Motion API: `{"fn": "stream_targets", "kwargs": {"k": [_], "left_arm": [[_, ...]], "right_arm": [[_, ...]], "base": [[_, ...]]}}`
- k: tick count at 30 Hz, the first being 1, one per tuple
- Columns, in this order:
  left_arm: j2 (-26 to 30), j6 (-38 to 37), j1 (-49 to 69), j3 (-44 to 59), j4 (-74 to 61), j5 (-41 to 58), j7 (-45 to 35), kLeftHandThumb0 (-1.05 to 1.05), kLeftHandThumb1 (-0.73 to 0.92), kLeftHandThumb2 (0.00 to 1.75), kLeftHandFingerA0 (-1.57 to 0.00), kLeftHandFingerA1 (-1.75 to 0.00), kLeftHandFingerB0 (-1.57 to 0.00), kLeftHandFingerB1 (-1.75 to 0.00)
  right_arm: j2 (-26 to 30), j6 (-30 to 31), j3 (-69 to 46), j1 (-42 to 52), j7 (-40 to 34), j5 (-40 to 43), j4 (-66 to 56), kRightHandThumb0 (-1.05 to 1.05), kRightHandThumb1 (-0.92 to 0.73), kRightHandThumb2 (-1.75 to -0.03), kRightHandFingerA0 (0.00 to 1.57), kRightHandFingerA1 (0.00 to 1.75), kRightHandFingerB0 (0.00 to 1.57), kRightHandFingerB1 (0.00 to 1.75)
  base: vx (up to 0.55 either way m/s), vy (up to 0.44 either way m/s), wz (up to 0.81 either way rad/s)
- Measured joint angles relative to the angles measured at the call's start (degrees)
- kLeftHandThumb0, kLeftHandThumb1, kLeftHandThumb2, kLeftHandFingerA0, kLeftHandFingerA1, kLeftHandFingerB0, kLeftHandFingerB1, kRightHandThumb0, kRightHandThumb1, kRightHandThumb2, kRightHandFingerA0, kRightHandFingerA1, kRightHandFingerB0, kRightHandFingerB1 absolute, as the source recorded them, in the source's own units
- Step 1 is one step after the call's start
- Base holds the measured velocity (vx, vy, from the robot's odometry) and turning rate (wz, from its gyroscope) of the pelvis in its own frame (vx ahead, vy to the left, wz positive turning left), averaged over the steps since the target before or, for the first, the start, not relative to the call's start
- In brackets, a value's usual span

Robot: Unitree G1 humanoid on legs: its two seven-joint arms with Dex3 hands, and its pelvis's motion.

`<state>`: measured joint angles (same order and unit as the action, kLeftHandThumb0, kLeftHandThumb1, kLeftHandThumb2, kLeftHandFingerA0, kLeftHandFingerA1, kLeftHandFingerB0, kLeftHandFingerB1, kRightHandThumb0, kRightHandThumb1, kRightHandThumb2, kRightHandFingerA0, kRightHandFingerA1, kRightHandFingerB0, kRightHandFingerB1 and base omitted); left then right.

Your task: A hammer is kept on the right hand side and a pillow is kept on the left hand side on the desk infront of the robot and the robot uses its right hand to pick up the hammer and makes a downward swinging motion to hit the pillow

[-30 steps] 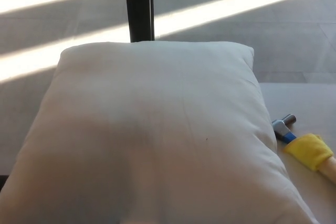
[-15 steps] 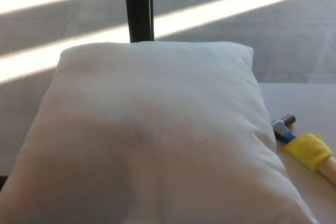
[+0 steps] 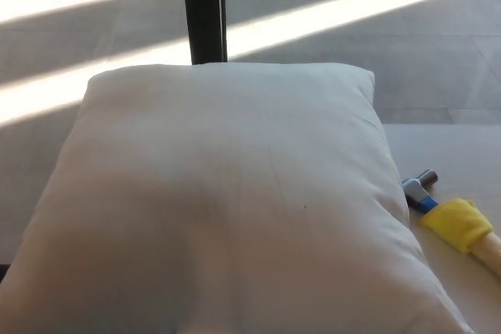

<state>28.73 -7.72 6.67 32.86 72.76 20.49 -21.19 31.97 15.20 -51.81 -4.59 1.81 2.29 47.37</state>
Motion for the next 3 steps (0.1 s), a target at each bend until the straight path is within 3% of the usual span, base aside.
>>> {"fn": "stream_targets", "kwargs": {"k": [1,2,3], "left_arm": [[0.0,0.0,-0.11,0.07,0.0,0.01,0.01,-0.67,0.73,0.63,-0.58,-0.59,-0.49,-0.43],[0.0,0.01,-0.3,0.19,-0.01,0.04,0.03,-0.66,0.73,0.62,-0.57,-0.6,-0.54,-0.45],[0.0,0.01,-0.4,0.26,-0.01,0.06,0.04,-0.66,0.73,0.62,-0.57,-0.6,-0.54,-0.45]], "right_arm": [[-0.28,0.0,-1.06,-0.05,-0.16,0.52,0.82,-0.57,-0.88,-0.69,0.05,0.25,0.09,0.25],[-0.62,0.0,-2.61,-0.18,-0.33,1.34,2.08,-0.65,-0.64,-0.99,0.0,0.25,0.01,0.26],[-0.81,0.0,-3.52,-0.27,-0.4,1.85,2.85,-0.65,-0.64,-0.99,0.0,0.25,0.01,0.26]], "base": [[0.0,0.0,0.0],[0.0,0.0,0.0],[0.0,0.0,0.0]]}}
